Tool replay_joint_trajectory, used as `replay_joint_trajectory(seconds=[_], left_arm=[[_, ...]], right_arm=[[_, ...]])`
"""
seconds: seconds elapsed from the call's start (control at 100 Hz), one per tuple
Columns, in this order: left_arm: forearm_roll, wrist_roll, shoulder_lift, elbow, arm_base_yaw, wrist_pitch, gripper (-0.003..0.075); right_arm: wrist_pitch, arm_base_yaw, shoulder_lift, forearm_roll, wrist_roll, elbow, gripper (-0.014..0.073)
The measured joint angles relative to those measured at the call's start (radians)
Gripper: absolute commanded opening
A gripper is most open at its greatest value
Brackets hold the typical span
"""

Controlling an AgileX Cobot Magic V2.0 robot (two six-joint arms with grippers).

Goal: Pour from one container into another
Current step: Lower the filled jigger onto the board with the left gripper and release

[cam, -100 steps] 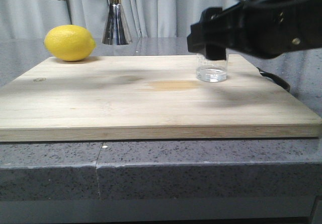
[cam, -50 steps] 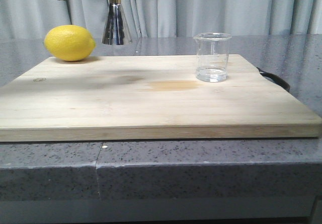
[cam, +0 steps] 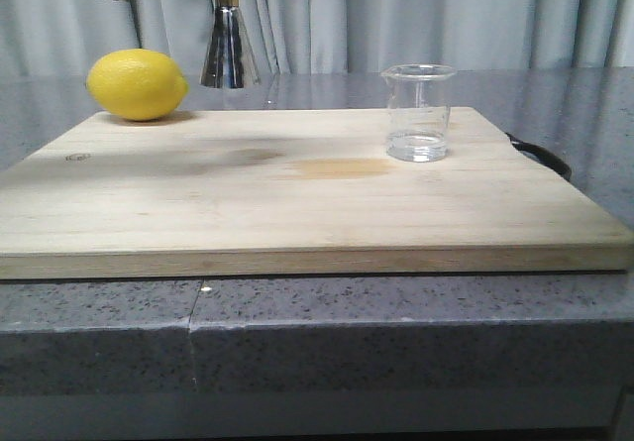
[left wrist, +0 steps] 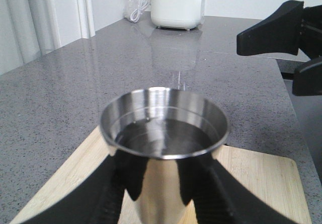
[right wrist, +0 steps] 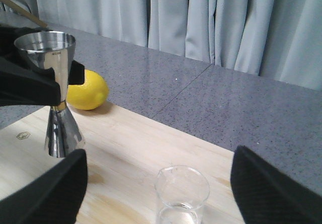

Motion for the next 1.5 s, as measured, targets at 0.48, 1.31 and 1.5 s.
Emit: replay_joint_trajectory(seconds=[0.48, 1.31, 1.5], left_arm=[[0.000, 0.059, 0.090, 0.000, 0.000, 0.000, 0.0241], [-0.012, 0.078, 0.151, -0.002, 0.000, -0.001, 0.0293], [-0.012, 0.079, 0.151, -0.002, 0.000, -0.001, 0.0407]], right_arm=[[0.001, 0.000, 0.000, 0.000, 0.000, 0.001, 0.0531], [0.001, 0.000, 0.000, -0.006, 0.000, 0.002, 0.0531], [0.001, 0.000, 0.000, -0.008, 0.000, 0.002, 0.0531]])
